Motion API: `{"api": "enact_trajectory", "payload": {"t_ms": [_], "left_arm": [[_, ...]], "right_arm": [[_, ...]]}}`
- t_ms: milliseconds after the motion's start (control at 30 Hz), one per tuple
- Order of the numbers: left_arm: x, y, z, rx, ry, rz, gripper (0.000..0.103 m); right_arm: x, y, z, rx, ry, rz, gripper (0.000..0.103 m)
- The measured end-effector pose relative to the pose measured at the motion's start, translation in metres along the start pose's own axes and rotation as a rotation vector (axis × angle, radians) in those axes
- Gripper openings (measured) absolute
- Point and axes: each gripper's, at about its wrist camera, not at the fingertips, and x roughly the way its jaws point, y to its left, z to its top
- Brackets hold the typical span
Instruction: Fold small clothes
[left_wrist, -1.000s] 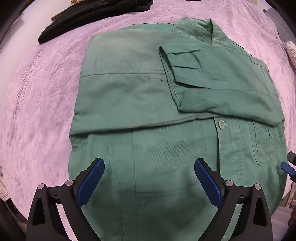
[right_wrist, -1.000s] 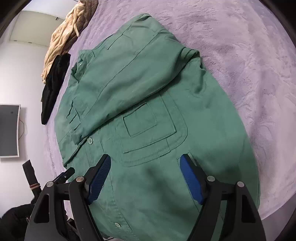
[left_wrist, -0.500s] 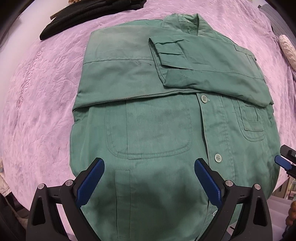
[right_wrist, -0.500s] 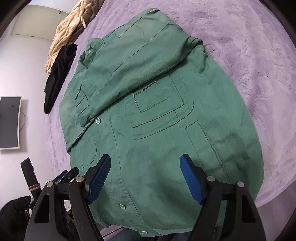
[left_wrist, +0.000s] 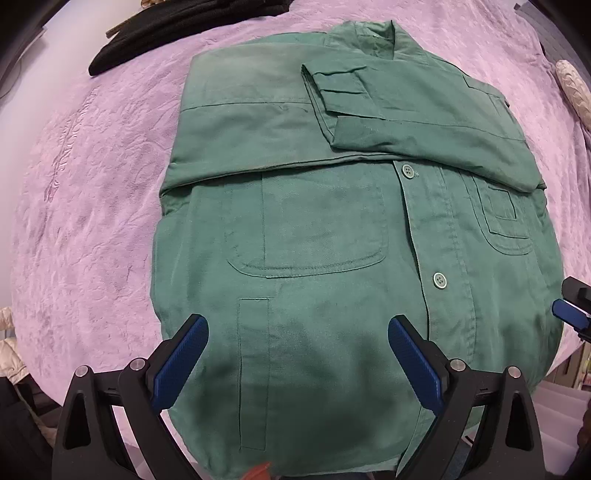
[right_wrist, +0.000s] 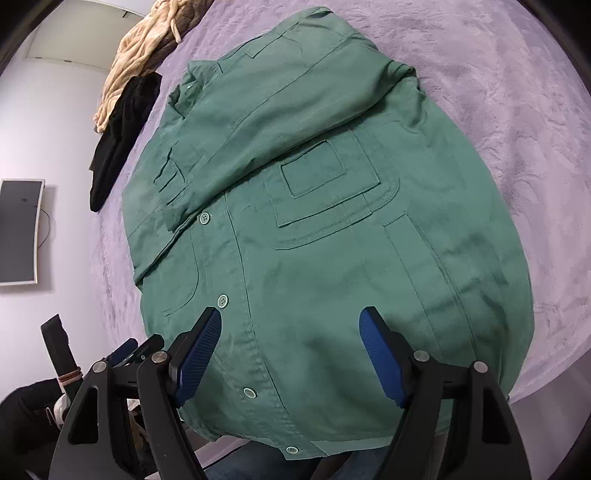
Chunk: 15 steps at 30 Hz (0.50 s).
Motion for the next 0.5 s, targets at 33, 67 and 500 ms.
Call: {"api": "enact_trajectory", "payload": {"t_ms": [33, 67, 500], "left_arm": [[-0.001, 0.0, -0.001, 0.0, -0.003, 0.0, 0.102], [-0.005, 0.002, -0.008, 0.0, -0.008, 0.001, 0.102], [-0.005, 0.037, 0.002, -0.039, -0.002, 0.032, 0.102]], "right_arm": [[0.0, 0.004, 0.001, -0.012, -0.004, -0.001, 0.081], [0.0, 0.007, 0.001, -0.021, -0.007, 0.0, 0.085], [0.076, 0.096, 0.047, -0.077, 0.063, 0.185, 0.103]]}}
